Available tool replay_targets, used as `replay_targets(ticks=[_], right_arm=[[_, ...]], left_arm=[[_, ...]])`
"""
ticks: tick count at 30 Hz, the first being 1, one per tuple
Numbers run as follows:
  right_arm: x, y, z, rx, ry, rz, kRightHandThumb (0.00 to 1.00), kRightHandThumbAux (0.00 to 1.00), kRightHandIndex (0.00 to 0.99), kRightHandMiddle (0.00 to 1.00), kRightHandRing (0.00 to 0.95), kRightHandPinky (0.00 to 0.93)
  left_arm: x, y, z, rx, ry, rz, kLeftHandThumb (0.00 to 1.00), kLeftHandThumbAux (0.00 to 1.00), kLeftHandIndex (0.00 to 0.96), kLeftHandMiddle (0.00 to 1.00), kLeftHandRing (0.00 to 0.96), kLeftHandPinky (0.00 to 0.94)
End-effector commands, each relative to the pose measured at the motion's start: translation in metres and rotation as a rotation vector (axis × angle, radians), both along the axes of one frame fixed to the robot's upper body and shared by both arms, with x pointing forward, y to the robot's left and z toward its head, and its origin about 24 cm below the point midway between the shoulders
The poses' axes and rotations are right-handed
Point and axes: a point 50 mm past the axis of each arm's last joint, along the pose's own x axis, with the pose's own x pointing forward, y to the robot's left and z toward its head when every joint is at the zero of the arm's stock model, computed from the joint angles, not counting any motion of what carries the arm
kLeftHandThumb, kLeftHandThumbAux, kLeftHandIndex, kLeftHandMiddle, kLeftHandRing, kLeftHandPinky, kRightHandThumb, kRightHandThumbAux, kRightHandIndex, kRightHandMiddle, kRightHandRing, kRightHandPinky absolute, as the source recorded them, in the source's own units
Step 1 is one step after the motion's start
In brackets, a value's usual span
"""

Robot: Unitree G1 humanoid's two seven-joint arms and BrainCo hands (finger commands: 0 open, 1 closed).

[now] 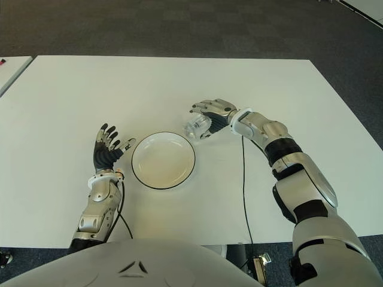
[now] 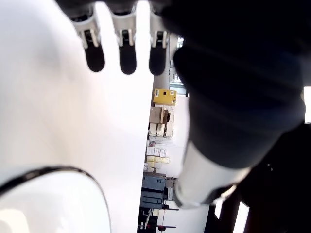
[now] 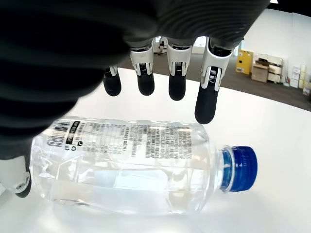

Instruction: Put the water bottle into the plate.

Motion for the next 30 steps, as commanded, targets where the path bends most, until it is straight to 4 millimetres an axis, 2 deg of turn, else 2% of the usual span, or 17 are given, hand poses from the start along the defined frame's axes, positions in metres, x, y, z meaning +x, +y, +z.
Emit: replay_targets(ticks=[1,18,30], right_arm=[[0.0028,-0.0035,0.0017,-0.023,0.003,-0.021,0.837,0.498,0.000,0.000,0.088,0.375],[0.0042,-0.0089,0.0020,-0.040,0.021,-0.053,0.843,0.505,0.000,0.000,0.083,0.378],[0.0043,-0.0106,0.0019,-0.066,0.026,-0.053,0.857,0.505,0.000,0.000,0.090,0.447]], left_arm=[[0.0023,-0.0130,0.0004,-0.060,-0.003,-0.002,0.000,0.959,0.066,0.144,0.135,0.164],[0.0025,-0.0132,0.0008,-0.061,-0.006,0.000,0.000,0.967,0.073,0.152,0.138,0.163],[0.0023,-0.0129,0.0006,-0.059,-0.008,-0.003,0.000,0.958,0.075,0.151,0.133,0.147]])
